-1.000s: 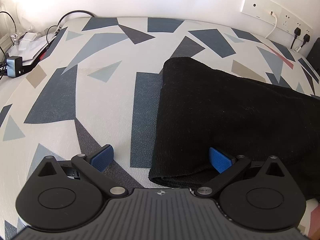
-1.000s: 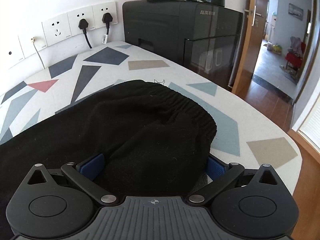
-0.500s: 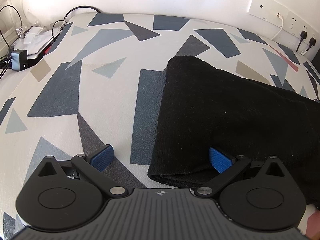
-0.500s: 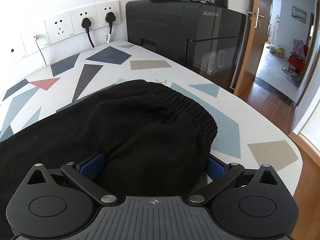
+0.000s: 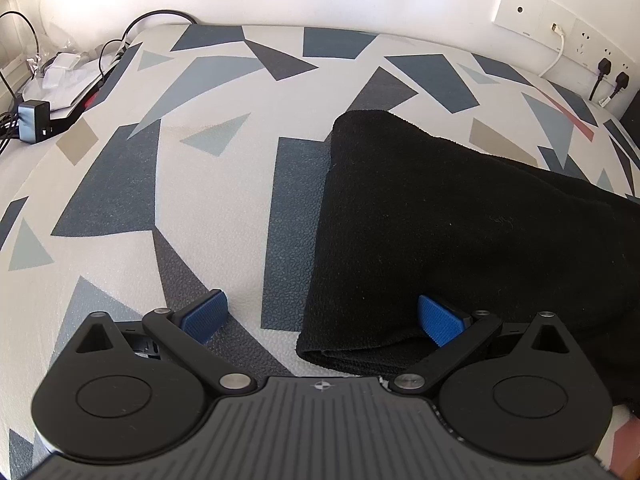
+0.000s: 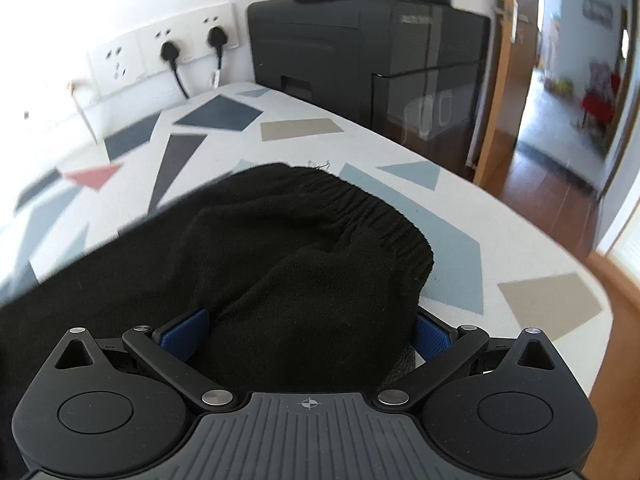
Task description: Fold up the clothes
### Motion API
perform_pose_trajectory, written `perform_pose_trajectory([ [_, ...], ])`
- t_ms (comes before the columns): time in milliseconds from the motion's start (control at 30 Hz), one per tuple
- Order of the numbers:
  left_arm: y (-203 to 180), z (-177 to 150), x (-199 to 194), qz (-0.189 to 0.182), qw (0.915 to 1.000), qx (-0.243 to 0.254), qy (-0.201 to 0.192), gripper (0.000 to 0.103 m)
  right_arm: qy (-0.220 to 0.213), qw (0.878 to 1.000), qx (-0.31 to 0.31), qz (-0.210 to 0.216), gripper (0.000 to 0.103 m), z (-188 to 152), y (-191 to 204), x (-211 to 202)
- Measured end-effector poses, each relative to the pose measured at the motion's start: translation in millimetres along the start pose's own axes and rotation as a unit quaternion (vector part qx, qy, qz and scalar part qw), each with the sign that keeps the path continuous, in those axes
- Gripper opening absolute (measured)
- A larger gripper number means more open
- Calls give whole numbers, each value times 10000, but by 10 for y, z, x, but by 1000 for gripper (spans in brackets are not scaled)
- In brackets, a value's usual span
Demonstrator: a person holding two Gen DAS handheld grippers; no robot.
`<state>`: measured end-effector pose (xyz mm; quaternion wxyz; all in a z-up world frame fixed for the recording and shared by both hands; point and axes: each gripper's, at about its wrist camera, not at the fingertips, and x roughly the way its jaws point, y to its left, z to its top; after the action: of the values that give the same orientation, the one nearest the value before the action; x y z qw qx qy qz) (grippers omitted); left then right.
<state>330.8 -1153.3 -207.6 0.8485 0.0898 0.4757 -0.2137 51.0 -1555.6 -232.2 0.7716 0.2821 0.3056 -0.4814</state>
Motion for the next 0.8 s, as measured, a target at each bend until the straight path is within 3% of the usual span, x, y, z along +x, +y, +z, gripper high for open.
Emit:
perform_pose_trajectory([
  [200, -14, -6, 1, 33, 10000, 2, -30, 103, -15, 9953, 897, 351, 102, 74, -206, -7],
  [400, -13, 0, -3, 35, 10000, 1, -14, 103, 83, 9999, -101, 20, 102, 44, -1, 76],
  [500, -8, 2, -7, 34, 10000, 1, 5, 103, 19, 9995, -283, -127, 101, 18, 68, 92],
  [700, -30, 2, -9, 93, 9999, -58, 28, 103, -74, 9995, -298, -4, 71, 83, 63, 89],
  [767, -34, -4, -11, 105, 9999, -73, 12, 103, -60, 9994, -271, 205, 45, 111, 50, 68],
  [800, -34, -8, -11, 107, 9999, -78, 1, 103, -44, 9992, -237, 311, 41, 120, 37, 64],
])
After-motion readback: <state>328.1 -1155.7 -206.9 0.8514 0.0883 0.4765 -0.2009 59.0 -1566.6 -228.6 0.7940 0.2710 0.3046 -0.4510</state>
